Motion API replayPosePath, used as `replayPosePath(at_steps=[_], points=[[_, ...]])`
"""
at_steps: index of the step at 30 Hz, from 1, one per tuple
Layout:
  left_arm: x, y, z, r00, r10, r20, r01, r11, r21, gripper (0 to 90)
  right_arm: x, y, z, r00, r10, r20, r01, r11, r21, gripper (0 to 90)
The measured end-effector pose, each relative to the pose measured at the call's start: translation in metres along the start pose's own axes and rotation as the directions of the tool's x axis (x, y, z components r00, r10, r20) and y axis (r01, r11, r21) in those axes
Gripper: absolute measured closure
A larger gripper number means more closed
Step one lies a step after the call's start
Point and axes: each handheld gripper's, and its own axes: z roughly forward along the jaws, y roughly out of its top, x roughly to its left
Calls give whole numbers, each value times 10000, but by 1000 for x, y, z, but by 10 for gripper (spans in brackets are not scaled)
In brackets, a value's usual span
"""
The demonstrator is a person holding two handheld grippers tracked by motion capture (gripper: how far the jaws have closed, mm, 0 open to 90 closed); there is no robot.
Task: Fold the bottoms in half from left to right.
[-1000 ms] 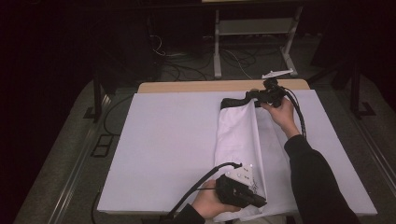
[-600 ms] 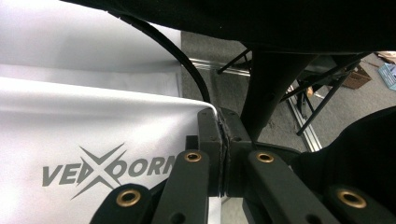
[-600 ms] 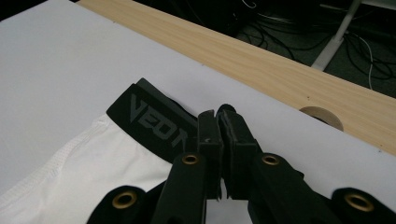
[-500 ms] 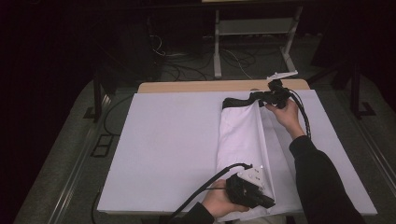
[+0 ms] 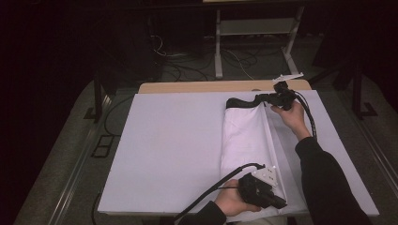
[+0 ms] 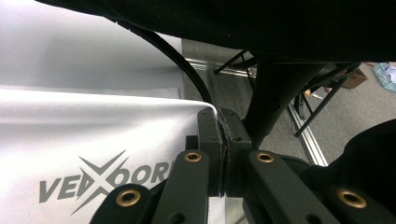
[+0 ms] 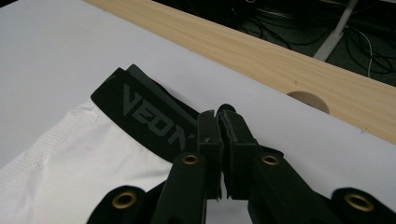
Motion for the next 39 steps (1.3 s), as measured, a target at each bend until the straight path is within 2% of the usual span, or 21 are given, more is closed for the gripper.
replayPosePath(at_steps=[4, 24, 39], points=[[3, 1, 6, 10000, -76, 29, 76, 10000, 1, 874, -3, -3, -1, 10000, 42, -5, -42, 10000, -2, 859], [16, 7, 37, 9981, -605, 106, 606, 9981, -81, 873, -8, -8, 6, 9986, -529, 63, 527, 9982, 295, 859], [24, 12, 53, 9967, -810, 96, 808, 9965, 226, 873, -16, -12, 6, 9987, -511, 73, 507, 9977, 441, 858]])
